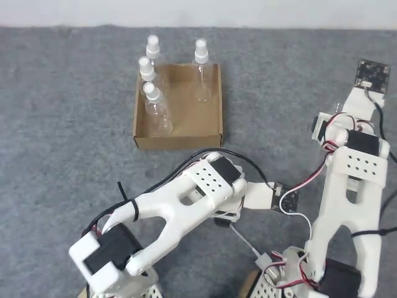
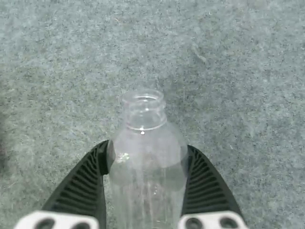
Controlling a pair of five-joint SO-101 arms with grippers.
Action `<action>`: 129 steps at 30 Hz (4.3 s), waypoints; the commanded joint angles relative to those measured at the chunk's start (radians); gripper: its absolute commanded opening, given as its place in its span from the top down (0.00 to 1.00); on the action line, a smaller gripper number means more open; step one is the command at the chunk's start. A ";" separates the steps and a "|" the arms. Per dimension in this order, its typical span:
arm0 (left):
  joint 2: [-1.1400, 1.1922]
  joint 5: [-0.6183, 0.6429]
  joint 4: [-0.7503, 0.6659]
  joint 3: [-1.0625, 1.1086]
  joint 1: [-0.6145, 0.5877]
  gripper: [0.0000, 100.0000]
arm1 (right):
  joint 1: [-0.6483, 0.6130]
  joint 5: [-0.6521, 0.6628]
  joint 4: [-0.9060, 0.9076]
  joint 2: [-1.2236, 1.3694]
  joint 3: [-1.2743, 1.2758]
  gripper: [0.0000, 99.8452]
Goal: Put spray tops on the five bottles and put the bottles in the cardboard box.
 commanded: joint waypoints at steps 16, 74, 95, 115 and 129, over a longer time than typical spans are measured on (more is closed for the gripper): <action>0.198 -0.092 -0.035 -0.093 -0.003 0.95 | 0.015 -0.006 -0.024 -0.061 -0.029 0.99; 0.101 0.077 0.051 -0.070 0.071 0.84 | 0.047 -0.005 -0.024 -0.061 -0.029 0.99; 0.114 0.080 0.123 -0.070 0.080 0.99 | 0.047 -0.003 -0.024 -0.061 -0.029 0.99; 0.126 0.109 -0.046 -0.053 0.080 0.86 | 0.047 -0.002 -0.024 -0.061 -0.029 0.99; 0.233 0.109 0.012 -0.133 0.080 0.94 | 0.047 -0.002 -0.024 -0.059 -0.029 0.99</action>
